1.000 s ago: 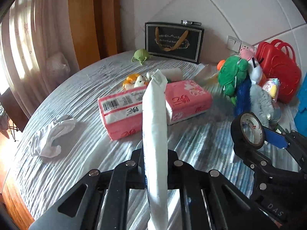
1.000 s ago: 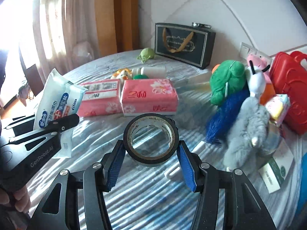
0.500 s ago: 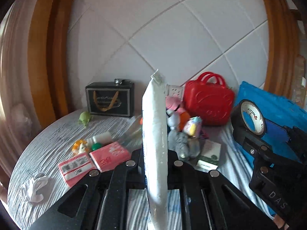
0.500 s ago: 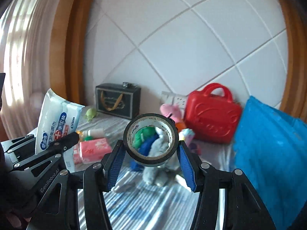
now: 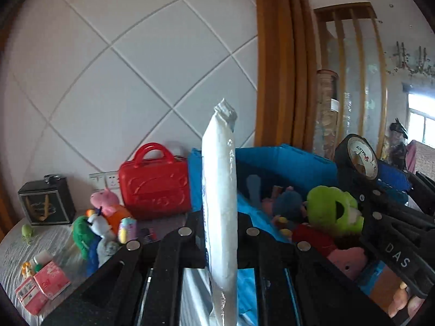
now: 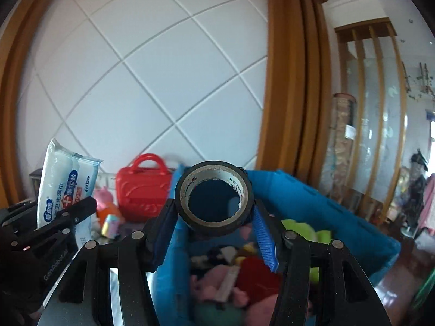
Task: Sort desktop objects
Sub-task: 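Carry the wipe pack and tape roll over the blue box, then open both tools to drop the wipe pack and tape into the box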
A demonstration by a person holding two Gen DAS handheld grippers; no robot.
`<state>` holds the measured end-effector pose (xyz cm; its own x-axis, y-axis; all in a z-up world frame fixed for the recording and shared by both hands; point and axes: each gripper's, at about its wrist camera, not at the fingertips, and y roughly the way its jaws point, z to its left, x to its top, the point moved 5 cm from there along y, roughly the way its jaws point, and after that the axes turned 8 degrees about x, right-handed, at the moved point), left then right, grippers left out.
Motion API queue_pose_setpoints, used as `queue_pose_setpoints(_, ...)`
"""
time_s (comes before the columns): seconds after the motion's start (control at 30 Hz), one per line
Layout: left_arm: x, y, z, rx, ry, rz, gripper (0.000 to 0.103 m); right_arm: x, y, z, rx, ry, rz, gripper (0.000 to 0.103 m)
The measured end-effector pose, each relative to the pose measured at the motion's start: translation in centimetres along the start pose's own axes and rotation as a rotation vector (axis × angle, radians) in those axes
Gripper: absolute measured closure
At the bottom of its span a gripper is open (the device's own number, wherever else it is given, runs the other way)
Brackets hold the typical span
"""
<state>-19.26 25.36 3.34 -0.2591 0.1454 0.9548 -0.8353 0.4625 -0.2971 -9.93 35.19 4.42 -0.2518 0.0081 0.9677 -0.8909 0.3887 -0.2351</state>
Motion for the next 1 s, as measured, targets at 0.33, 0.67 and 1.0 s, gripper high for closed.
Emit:
queue_pose_setpoints(0.33, -0.2, 2.6, -14.0, -0.053, 0.133, 0.11, 0.094, -2.9, 0.9, -11.1, -0.126, 0.014, 0.072, 0.048)
queue_pose_setpoints(0.67, -0.2, 2.6, -12.5, -0.038, 0.157, 0.121, 0.094, -5.3, 2.9, -13.4, -0.125, -0.006, 0.135, 0.048)
queue_pose_setpoints(1.0, -0.2, 1.9, -11.6, -0.071, 0.124, 0.098, 0.034, -5.2, 1.9, -13.8, -0.164, -0.009, 0.112, 0.01)
